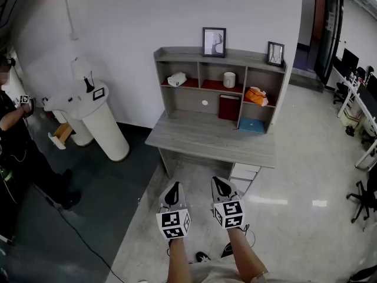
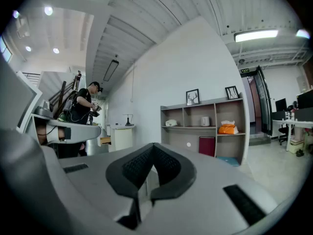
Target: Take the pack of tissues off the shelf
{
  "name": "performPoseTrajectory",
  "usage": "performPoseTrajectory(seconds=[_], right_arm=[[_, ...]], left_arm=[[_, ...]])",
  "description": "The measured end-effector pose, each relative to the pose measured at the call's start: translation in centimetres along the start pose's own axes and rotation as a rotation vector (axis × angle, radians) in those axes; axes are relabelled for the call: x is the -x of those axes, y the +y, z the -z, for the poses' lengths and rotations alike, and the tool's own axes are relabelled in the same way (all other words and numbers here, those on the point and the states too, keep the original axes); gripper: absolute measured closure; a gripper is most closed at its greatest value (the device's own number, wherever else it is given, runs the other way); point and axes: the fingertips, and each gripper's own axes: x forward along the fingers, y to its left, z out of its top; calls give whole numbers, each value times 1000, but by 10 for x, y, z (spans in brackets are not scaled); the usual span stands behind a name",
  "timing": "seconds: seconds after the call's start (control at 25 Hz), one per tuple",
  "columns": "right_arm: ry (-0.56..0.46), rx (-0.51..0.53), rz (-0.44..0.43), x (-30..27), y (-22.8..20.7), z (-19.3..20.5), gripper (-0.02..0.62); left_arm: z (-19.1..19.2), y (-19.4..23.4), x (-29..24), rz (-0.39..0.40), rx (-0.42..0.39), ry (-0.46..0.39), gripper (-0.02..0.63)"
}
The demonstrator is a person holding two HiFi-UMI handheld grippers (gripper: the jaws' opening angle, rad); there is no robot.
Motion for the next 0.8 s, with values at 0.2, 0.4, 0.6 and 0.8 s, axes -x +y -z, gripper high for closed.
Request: performPoseTrajectory(seconds=[0.2, 0.4, 0.6, 0.8], right_arm=[[5, 4, 9, -8, -11, 4, 580], [25, -17, -6, -23, -14, 11, 580], [55, -40, -92, -50, 4, 10, 580], [55, -31, -147, -82, 20, 3, 580]], left_arm=[[6, -9, -12, 30, 3, 0, 598], [21, 2, -15, 36, -10, 37, 598], [19, 41, -15, -27, 4, 58, 598], [15, 67, -28, -55, 44, 41, 598]])
